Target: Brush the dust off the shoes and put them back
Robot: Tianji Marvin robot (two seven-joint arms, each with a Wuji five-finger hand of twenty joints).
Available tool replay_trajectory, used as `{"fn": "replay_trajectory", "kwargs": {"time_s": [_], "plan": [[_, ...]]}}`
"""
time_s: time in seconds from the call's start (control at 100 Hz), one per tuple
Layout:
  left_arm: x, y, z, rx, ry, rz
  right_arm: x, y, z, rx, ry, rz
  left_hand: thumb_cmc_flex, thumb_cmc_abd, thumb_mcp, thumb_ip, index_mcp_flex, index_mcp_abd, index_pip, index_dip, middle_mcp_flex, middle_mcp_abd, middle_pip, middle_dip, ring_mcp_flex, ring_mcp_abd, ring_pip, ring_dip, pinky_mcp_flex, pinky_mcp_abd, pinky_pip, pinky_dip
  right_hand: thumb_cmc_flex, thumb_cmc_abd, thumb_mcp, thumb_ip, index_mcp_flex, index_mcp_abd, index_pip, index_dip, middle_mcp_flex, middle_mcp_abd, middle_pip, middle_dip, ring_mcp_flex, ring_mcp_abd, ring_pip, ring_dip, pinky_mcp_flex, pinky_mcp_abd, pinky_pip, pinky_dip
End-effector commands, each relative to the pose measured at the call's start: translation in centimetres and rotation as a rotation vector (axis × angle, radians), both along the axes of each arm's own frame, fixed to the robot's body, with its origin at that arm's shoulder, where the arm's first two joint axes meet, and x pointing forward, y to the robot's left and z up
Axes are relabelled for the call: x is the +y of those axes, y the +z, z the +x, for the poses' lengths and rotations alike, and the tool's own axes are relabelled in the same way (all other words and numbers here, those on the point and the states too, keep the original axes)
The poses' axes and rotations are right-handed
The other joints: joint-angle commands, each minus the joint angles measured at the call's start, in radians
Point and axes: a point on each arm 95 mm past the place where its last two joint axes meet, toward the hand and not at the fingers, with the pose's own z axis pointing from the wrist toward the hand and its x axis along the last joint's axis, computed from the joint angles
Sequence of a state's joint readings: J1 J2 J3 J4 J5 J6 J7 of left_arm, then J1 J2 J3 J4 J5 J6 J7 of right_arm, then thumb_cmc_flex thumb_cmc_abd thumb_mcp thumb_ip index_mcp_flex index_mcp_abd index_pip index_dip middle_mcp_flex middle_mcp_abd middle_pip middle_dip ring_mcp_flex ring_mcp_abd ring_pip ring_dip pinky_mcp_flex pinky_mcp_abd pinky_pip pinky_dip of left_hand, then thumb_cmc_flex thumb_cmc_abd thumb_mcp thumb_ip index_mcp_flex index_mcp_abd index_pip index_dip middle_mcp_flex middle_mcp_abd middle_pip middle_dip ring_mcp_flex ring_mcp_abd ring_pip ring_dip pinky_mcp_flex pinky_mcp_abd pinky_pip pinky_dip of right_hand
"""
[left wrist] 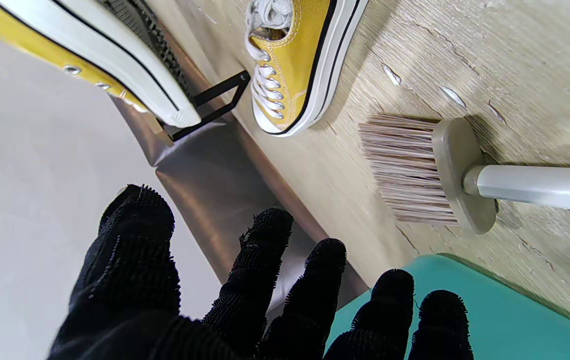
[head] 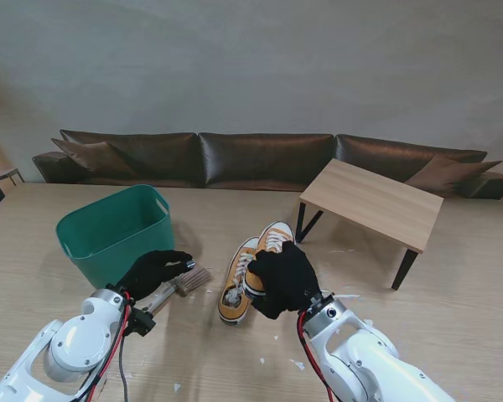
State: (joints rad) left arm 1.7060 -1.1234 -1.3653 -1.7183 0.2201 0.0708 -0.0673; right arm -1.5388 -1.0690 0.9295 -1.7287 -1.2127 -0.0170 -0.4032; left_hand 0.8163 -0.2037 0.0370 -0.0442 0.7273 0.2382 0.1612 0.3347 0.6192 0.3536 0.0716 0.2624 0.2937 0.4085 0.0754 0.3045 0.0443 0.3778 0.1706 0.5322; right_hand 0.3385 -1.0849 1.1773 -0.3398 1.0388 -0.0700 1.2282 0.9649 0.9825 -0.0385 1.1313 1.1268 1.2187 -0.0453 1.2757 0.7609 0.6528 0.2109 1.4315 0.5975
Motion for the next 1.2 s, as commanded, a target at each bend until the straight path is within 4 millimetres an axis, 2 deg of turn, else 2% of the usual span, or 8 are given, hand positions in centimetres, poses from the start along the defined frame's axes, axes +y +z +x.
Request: {"fn": "replay_trajectory", "kwargs": {"time_s": [0.0, 0.88, 1.19], "plan": [[-0.3, 0.0, -0.1, 0.011, -0.015, -0.005, 0.1, -0.8, -0.4, 0.026, 0.007, -0.004, 0.024, 0.057, -0.022, 0.027, 0.02, 0.004, 0.002, 0.004, 0.013, 0.002, -0.002, 0.001, -0.014, -0.011, -0.016, -0.009, -0.021, -0.038, -0.019, 0.009, 0.115, 0.051, 0.154, 0.087, 0.105, -0.068, 0.202, 0.109, 0.004, -0.087, 0.009, -0.02, 0.037, -0.022, 0.005, -0.001, 0.11, -0.017, 0.028, 0.012], [-0.4, -0.1, -0.1, 0.024, -0.016, -0.003, -2.0, -6.1, 1.2, 0.142, -0.021, -0.097, 0.024, 0.058, -0.023, 0.027, 0.02, 0.004, 0.002, 0.004, 0.013, 0.001, -0.002, 0.001, -0.015, -0.012, -0.016, -0.009, -0.022, -0.039, -0.019, 0.01, 0.1, 0.047, 0.149, 0.1, 0.103, -0.073, 0.194, 0.102, 0.007, -0.08, 0.006, -0.033, 0.045, -0.017, 0.008, -0.004, 0.111, -0.007, 0.026, 0.011], [-0.4, -0.2, -0.1, 0.025, -0.017, -0.003, -2.2, -8.3, 1.2, 0.218, -0.015, -0.12, 0.025, 0.059, -0.024, 0.028, 0.02, 0.003, 0.002, 0.004, 0.013, 0.001, -0.002, 0.001, -0.016, -0.013, -0.016, -0.009, -0.022, -0.039, -0.019, 0.01, 0.045, 0.05, 0.119, 0.032, 0.076, -0.101, 0.131, 0.041, 0.002, -0.064, -0.036, -0.091, 0.051, -0.016, 0.0, -0.009, 0.114, -0.004, 0.025, 0.01]]}}
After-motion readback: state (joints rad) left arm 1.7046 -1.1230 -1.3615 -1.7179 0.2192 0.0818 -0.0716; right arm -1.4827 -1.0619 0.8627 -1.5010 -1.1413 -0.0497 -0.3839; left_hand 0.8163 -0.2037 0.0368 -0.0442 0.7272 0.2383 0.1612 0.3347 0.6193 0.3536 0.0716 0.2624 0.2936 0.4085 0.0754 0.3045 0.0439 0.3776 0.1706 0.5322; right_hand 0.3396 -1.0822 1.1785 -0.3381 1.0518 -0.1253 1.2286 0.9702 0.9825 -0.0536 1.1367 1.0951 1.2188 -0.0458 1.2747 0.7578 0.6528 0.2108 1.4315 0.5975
